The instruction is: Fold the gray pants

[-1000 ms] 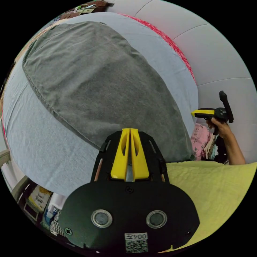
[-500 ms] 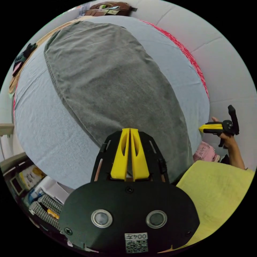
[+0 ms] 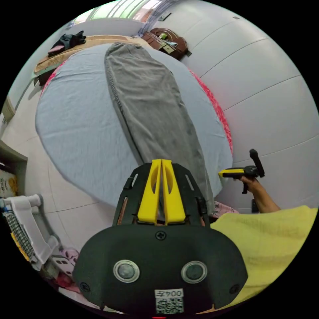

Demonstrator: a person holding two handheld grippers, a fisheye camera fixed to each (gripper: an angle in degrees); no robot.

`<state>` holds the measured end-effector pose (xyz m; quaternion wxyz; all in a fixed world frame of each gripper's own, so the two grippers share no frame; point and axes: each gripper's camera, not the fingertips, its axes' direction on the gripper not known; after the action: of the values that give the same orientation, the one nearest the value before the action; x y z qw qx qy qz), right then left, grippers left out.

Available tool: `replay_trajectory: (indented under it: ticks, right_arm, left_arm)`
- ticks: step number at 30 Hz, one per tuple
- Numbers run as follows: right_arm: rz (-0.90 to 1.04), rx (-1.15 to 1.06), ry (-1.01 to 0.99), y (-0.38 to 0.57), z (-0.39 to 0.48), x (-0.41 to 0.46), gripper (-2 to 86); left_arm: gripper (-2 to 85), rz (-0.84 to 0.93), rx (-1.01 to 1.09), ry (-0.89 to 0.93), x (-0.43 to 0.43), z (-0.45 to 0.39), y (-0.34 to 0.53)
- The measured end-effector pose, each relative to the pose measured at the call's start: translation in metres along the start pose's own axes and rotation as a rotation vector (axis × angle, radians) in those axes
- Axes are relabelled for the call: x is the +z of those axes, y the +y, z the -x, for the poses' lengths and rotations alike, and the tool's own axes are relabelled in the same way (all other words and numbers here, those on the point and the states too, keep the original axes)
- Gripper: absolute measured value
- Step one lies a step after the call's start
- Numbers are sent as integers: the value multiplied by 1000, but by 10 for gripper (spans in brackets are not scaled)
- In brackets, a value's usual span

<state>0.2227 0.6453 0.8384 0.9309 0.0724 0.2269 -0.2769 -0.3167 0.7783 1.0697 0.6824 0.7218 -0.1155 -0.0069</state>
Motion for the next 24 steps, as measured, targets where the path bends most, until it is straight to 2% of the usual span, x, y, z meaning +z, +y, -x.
replay_trajectory:
  ticks: [3, 9, 16, 24]
  right_arm:
    - [-7, 21, -4, 7, 4, -12, -6]
    - [-8, 131, -61, 20, 0, -35, -6]
    - [-68, -24, 110, 44, 37, -57, -6]
    - [26, 76, 96, 38, 30, -79, -8]
  left_arm:
    - [16, -12, -57, 92, -30, 35, 76]
    - [56, 35, -144, 280, -36, 83, 203]
    - [116, 14, -128, 405, -50, 92, 246]
    - [198, 100, -22, 411, -58, 82, 249]
